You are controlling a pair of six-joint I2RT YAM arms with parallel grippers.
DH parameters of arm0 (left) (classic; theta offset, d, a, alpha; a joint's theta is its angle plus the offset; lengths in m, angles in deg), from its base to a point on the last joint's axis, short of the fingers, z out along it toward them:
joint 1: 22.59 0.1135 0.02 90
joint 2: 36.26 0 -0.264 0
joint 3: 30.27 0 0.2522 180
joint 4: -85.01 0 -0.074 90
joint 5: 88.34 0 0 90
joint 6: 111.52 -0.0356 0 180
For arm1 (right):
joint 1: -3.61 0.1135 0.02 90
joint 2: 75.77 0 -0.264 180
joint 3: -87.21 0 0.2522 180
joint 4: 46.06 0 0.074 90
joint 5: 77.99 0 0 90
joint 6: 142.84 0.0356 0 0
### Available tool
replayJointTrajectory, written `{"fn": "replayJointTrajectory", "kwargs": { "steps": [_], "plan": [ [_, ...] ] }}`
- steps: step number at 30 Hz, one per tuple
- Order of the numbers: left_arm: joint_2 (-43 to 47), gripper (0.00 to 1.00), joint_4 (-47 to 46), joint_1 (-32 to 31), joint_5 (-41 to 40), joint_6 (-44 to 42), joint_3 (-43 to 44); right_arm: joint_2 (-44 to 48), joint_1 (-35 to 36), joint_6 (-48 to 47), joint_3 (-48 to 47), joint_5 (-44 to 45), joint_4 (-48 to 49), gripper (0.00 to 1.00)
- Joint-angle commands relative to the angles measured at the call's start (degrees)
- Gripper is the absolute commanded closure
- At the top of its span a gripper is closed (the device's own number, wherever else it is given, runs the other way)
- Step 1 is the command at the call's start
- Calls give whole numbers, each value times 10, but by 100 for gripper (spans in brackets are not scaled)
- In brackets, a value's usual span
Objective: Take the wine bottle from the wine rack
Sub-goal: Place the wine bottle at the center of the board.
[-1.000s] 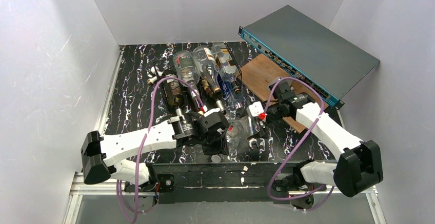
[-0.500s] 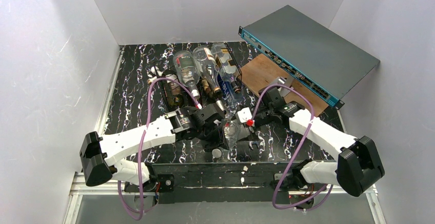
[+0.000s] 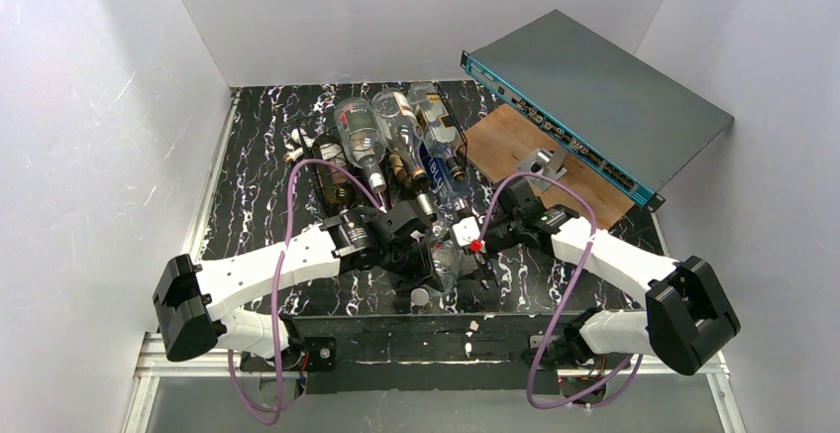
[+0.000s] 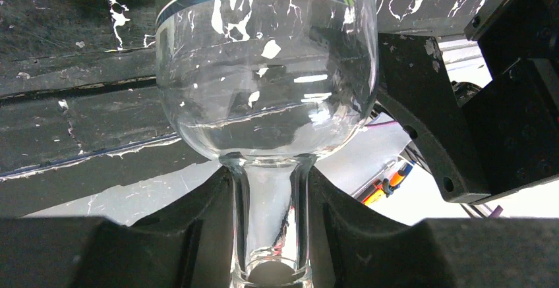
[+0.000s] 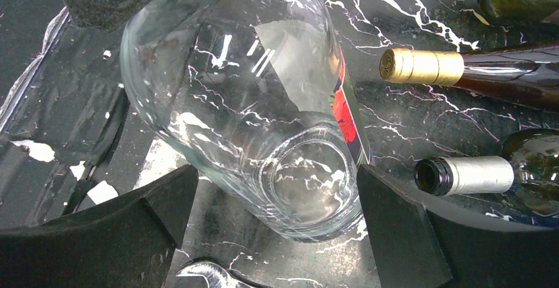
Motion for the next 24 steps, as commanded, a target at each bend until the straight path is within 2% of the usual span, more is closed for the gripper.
{"fn": "replayJointTrajectory", "kwargs": {
  "steps": [1,10,12,17,24],
  "plan": [
    [39,74,-87,6,8,3,5,-11,4,12,8,-14,24,0],
    [40,46,-105,11,10,8,-7,-20,4,14,16,-16,28,0],
    [40,42,-108,13,11,8,-8,-22,4,15,16,-16,28,0],
    [44,40,-126,18,13,13,-25,-25,4,28,14,-24,31,0],
    [70,23,-173,39,18,-2,-56,-33,4,59,6,-37,37,0]
  ]
}}
